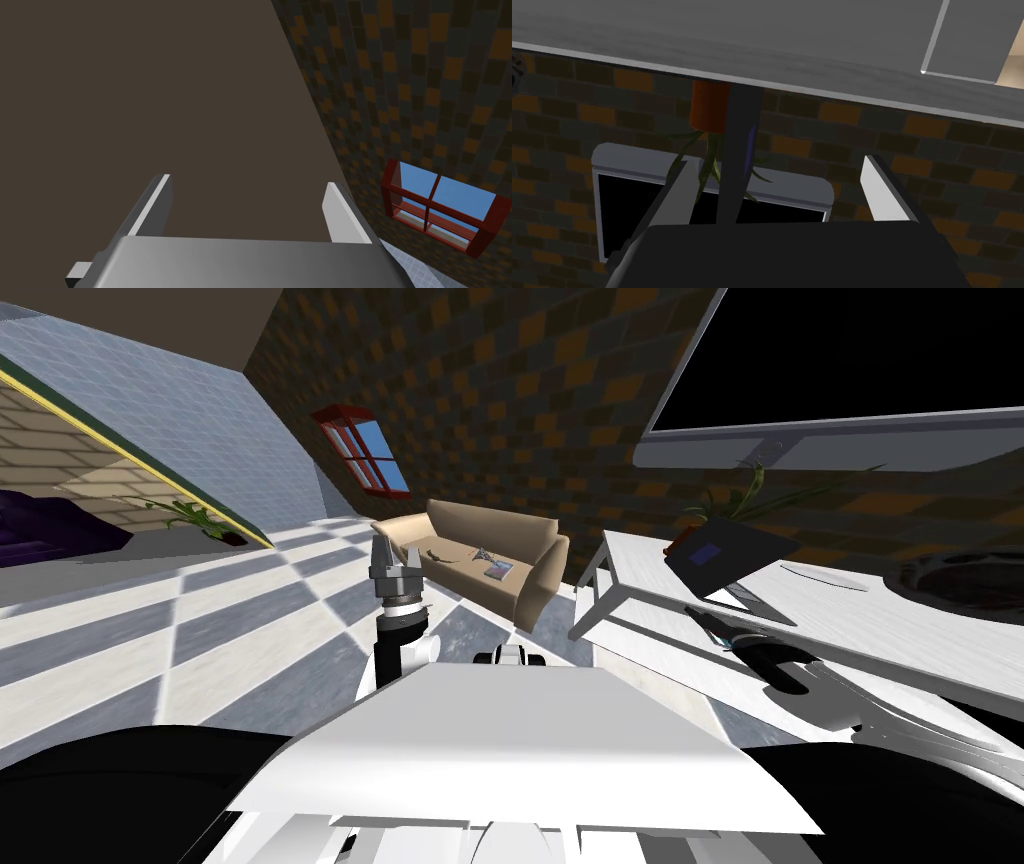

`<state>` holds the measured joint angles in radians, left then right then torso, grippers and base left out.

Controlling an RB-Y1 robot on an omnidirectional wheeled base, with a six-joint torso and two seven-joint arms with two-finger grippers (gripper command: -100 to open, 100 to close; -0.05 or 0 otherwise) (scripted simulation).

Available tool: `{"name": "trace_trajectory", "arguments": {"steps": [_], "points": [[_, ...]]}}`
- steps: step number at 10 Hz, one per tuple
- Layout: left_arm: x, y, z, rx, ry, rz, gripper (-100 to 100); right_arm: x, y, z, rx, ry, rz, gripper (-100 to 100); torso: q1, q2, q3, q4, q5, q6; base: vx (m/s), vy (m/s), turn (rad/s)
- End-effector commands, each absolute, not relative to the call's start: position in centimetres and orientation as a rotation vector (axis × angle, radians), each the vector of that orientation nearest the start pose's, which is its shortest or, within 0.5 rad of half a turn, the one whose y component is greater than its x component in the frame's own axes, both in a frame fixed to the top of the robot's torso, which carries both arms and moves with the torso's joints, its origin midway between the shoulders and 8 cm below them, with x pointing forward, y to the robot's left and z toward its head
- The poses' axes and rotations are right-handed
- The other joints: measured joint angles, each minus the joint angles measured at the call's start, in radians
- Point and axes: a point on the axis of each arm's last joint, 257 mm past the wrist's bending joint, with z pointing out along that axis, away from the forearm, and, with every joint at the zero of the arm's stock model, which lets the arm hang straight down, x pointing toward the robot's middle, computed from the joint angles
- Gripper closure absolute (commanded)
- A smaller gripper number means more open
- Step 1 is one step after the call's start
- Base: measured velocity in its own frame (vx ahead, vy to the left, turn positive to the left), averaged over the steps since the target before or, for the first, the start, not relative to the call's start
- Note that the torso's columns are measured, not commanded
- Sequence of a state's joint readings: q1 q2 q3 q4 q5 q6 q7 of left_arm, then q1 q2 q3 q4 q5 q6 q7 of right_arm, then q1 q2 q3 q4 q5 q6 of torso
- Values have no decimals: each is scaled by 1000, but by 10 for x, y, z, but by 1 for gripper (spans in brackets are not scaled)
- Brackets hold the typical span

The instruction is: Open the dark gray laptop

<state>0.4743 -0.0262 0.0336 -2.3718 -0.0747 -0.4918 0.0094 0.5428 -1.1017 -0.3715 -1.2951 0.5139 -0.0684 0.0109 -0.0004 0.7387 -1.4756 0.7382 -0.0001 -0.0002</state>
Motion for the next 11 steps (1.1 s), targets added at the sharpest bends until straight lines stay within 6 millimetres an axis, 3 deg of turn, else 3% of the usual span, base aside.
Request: {"name": "trace_trajectory", "arguments": {"steps": [1,2,3,4,7,8,11], "points": [[325,277,71,-544,556,-1257,0,304,-801,-137,316,1845,-662,-100,0,1,0,0,0,1,13,34,164],[326,276,71,-544,556,-1257,0,305,-801,-135,311,1845,-664,-100,0,0,0,0,0,0,13,26,80],[325,277,71,-544,556,-1257,0,299,-819,-118,295,1841,-743,-100,0,-1,0,0,0,1,14,32,139],[326,277,71,-544,556,-1257,0,296,-823,-119,302,1843,-750,-100,0,-1,-1,0,0,0,13,20,74],[326,277,71,-544,556,-1257,0,274,-871,-67,272,1821,-977,-100,1,-1,-1,0,0,0,15,25,174],[325,277,71,-544,556,-1257,0,269,-875,-68,281,1823,-986,-100,1,-1,-1,0,0,0,16,17,54],[326,277,71,-544,556,-1257,0,246,-910,-20,264,1792,-1180,-100,0,0,0,0,0,0,7,11,140]]}}
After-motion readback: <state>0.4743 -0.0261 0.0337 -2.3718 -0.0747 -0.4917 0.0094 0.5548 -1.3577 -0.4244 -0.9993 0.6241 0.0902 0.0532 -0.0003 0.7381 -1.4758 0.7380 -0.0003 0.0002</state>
